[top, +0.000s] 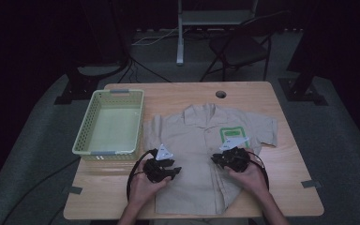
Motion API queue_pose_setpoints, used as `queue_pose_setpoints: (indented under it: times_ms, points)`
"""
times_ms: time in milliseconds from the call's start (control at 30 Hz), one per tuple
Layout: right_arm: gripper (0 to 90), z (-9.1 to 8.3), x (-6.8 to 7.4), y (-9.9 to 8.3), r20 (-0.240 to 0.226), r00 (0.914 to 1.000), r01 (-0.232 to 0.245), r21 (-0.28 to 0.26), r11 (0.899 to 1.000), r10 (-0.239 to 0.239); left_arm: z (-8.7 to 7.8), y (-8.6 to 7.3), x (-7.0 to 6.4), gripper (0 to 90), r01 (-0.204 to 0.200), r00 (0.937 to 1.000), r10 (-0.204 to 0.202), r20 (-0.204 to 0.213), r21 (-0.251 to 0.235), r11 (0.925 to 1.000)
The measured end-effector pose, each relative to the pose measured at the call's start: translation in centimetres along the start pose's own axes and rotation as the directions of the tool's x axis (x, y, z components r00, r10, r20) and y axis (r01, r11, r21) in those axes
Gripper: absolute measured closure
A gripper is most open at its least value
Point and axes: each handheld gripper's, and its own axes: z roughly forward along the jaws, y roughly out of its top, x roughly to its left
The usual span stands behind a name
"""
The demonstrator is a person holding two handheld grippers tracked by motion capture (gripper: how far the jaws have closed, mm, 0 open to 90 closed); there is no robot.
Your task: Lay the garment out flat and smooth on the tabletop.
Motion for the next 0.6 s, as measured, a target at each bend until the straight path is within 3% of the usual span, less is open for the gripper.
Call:
queue_pose_setpoints:
  times_ms: [300,600]
  points:
    - [86.4,-1.9,-0.4,-1.3,0.001,0.9996,-0.029,-0.036,0.999,0.029,0.4,0.4,0.1,58.9,-0.006,0.9999,0.006,-0.011,0.000,1.0000]
    - [86.4,-5.2,-0.4,-2.9,0.040,0.9984,-0.038,-0.064,0.997,0.041,0.8,0.9,0.0,58.9,-0.020,0.9994,0.020,-0.029,0.011,0.9997]
